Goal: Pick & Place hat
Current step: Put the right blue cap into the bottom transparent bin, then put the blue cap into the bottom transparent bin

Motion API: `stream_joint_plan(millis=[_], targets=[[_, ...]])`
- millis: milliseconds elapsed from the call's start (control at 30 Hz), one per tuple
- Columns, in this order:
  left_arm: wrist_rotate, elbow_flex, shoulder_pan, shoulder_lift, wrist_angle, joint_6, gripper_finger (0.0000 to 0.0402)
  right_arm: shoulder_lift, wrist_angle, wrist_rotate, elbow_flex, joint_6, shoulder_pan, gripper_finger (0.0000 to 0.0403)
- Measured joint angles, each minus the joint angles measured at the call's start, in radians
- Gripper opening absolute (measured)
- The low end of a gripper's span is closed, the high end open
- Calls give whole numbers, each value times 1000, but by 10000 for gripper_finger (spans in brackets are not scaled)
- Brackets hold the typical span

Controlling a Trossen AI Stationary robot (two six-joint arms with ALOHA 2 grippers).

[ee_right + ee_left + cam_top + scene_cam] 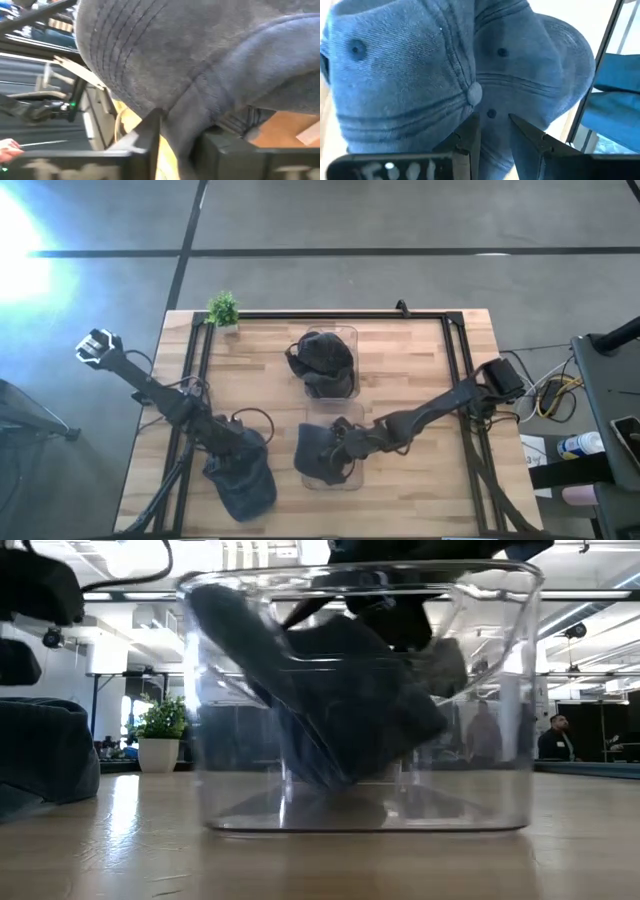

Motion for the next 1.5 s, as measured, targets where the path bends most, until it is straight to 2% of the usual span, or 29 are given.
stream_joint_plan(millis=[167,333,467,533,733,933,1033,1100,1167,1233,1300,1400,1500], targets=[[0,-74,0,0,103,-4,91,-42,-61,-37,-2,-28,0,159],[-18,-95,0,0,123,-22,91,-87,-143,-45,43,-130,9,199],[-36,-22,-2,-1,37,-42,91,-100,-237,-47,105,-239,14,202],[-78,31,-2,0,-30,-18,91,-102,-303,-49,138,-280,15,203],[-238,167,-2,26,-137,160,91,-94,-466,-71,170,-387,15,203],[-221,192,15,87,-139,197,91,-90,-467,-73,116,-414,15,203],[-211,200,26,134,-159,239,91,-89,-470,-40,98,-430,15,203],[-211,237,36,164,-236,244,91,-102,-486,-6,97,-454,24,203],[-219,293,37,187,-388,235,91,-130,-518,18,97,-469,32,203],[-269,339,35,204,-557,191,91,-162,-572,20,96,-477,42,203],[-343,370,37,201,-650,137,92,-182,-618,21,86,-478,49,203],[-390,372,37,185,-609,140,99,-203,-654,19,60,-488,60,203],[-380,370,34,195,-412,407,111,-224,-652,5,45,-511,76,203]])
